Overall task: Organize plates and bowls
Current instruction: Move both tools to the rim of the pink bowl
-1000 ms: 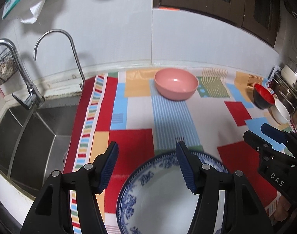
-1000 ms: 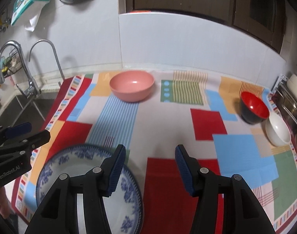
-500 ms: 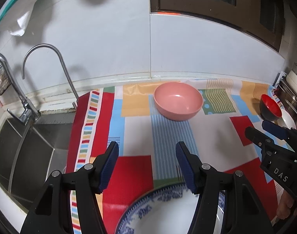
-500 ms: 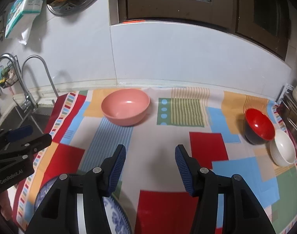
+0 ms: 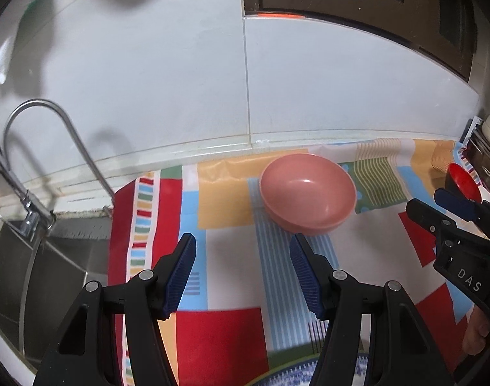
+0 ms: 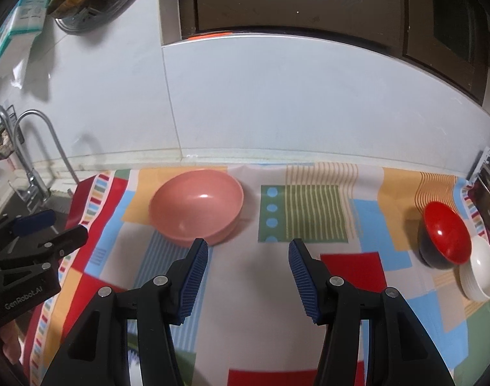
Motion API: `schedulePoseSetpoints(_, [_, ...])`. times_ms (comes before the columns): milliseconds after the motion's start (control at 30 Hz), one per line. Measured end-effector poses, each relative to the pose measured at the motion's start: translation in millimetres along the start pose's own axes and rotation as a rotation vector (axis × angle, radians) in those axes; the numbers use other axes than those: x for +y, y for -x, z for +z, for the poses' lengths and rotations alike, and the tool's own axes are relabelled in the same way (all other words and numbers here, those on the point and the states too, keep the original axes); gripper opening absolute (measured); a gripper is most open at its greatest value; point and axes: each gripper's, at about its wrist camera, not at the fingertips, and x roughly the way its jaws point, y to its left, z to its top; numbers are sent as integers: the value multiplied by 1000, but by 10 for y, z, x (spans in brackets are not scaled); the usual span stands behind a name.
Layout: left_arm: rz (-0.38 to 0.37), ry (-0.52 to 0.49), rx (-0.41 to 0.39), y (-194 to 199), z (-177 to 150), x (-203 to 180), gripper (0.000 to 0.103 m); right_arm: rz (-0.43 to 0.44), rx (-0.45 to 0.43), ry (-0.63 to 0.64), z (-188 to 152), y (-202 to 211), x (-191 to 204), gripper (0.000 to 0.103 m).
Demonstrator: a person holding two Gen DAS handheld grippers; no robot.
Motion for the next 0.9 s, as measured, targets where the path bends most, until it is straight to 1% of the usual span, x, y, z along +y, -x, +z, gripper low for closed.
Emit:
schedulePoseSetpoints(233, [-8,-9,14,-326,229,23,60,-4,4,-14,183,-264,-8,54])
schedulePoseSetpoints(500, [-26,-19,67,-750,365,-29,59,15,63,-55,299,-686,-51,53])
schedulePoseSetpoints(667, [-6,-45,89,-993,372,-90,53,33,115,-81,295,-959,-74,53])
schedulePoseSetpoints(733, [-2,-55,96,-1087,379,-107,52,38,129,-89,288,-1040,-79,53])
schedulePoseSetpoints(900, [-42,-31,133,-1259,405,-115,47,44,144,-88,272,-1163,-60,53])
